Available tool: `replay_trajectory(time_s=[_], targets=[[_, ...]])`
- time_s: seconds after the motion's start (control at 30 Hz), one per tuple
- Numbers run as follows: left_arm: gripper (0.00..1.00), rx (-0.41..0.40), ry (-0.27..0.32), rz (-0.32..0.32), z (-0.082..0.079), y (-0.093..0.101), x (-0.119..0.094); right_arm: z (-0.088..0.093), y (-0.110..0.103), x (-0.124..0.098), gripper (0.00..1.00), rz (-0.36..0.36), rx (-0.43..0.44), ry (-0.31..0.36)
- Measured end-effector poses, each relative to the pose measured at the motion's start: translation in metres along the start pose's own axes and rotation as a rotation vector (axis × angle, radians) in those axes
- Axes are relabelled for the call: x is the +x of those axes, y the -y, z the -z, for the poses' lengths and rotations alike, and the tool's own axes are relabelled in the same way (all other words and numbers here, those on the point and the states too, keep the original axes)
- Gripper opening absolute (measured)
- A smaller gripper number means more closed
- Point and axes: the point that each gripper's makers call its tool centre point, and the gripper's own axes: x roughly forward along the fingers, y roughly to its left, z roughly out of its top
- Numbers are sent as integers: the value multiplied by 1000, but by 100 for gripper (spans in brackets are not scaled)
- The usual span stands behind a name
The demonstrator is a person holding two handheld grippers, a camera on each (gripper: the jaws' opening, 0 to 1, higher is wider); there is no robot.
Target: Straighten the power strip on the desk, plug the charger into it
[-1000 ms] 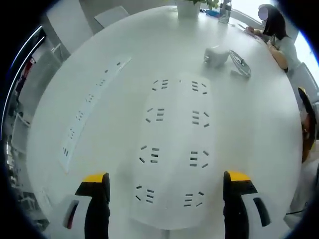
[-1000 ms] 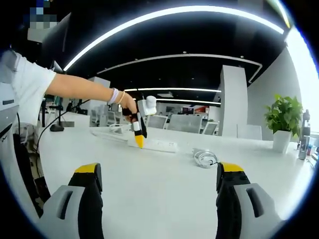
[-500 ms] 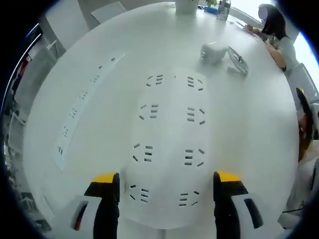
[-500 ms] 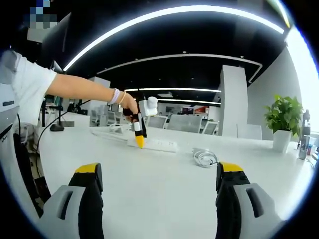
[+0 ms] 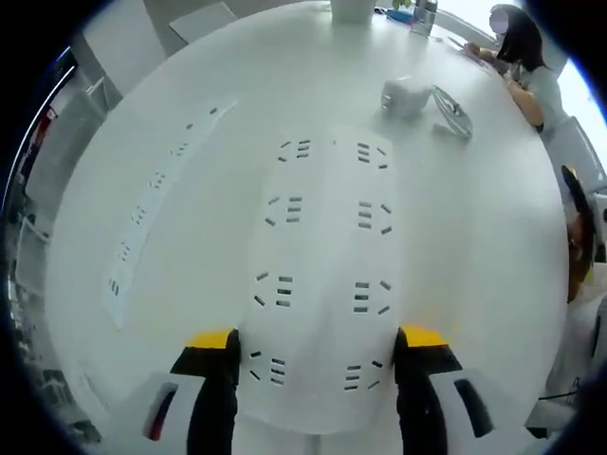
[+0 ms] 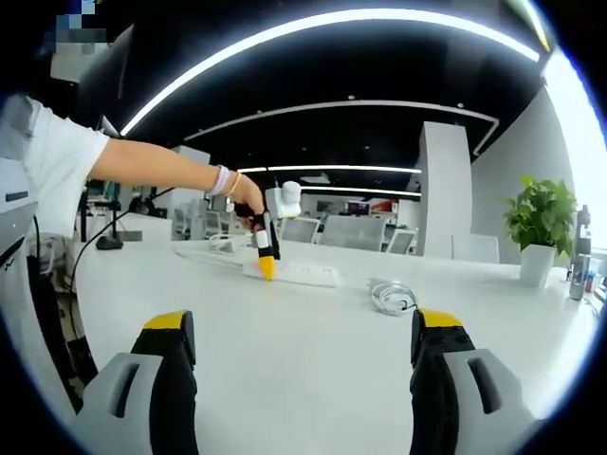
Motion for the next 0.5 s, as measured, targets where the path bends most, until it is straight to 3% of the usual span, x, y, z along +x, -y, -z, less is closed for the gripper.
replay_trajectory(time_s=[0.5], targets=[[66,63,-32,18,-8,-26,-2,1,0,-2,94,6,4,-3]])
